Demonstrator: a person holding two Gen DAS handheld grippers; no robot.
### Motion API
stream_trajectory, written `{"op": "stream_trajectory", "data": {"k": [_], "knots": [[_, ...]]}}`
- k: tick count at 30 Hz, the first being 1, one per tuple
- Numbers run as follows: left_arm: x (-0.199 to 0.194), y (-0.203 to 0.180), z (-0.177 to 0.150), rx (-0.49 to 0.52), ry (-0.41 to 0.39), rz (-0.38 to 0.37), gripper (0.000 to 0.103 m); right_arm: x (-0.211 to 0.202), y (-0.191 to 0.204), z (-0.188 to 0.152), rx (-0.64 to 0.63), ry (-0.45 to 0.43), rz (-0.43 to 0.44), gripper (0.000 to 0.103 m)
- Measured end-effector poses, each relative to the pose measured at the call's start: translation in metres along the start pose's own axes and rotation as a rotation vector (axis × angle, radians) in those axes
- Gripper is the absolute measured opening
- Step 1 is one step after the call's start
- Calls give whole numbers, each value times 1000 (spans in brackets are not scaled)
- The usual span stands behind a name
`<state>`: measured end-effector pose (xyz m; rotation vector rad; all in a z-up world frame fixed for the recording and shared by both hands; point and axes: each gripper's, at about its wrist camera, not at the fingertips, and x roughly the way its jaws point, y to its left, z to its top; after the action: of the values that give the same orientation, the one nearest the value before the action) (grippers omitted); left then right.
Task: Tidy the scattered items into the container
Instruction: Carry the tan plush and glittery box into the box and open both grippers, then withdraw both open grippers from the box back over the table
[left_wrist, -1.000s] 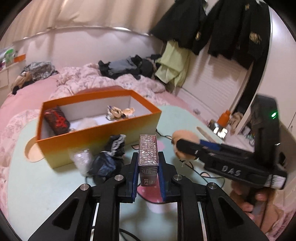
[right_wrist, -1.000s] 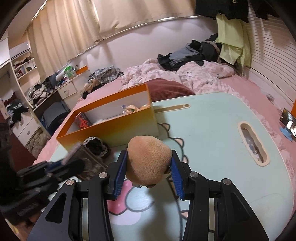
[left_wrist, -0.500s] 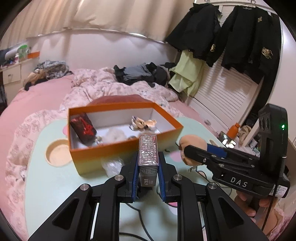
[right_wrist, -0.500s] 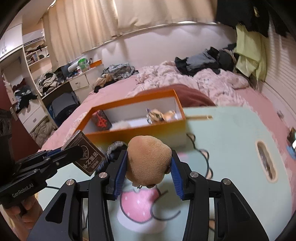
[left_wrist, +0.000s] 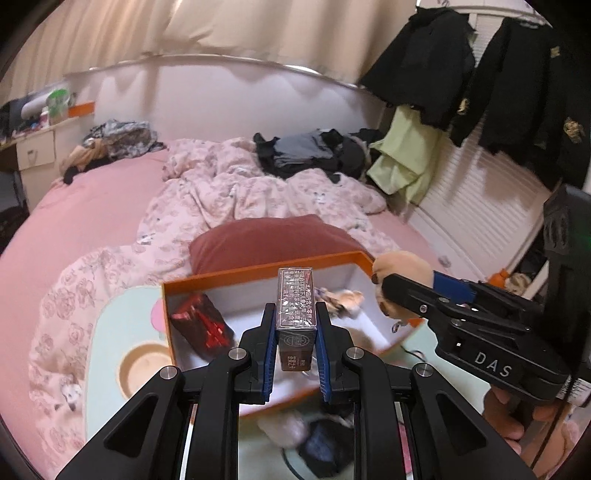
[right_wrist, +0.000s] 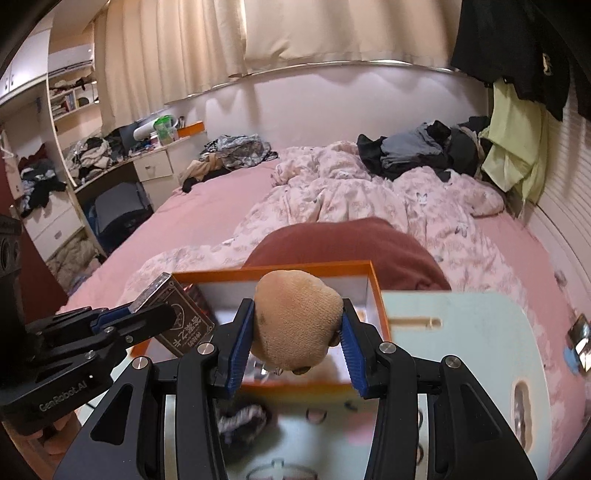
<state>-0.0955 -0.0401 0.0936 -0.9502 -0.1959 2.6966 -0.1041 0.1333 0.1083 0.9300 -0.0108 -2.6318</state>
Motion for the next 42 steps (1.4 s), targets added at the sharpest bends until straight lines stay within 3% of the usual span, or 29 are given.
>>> {"op": "stream_trajectory", "data": {"k": [6,7,8,10,13,16,27,34,42], "knots": [[21,-4,2,59,21,95,19,38,-13,11,78,79,22,46],[23,-4,0,58,25,106,27,43,-15,10,92,88,30,47],[24,-3,-1,55,28,109,42,45,-17,8,105,93,35,49],[20,-1,-4,49,16,100,63,46,-19,5,127,91,34,51],[11,-1,-7,51,-6,95,67,39,-23,1,141,67,11,56],[3,-2,-6,45,-25,97,78,28,-21,1,124,27,-19,74],[-24,3,-15,-14,-24,39,79,-1,-13,-1,72,-19,3,75],[-44,-9,-50,8,11,16,79,-33,-32,-32,142,-7,38,75],[-35,-30,-112,44,104,73,79,-39,-27,-93,101,110,-86,75]]}}
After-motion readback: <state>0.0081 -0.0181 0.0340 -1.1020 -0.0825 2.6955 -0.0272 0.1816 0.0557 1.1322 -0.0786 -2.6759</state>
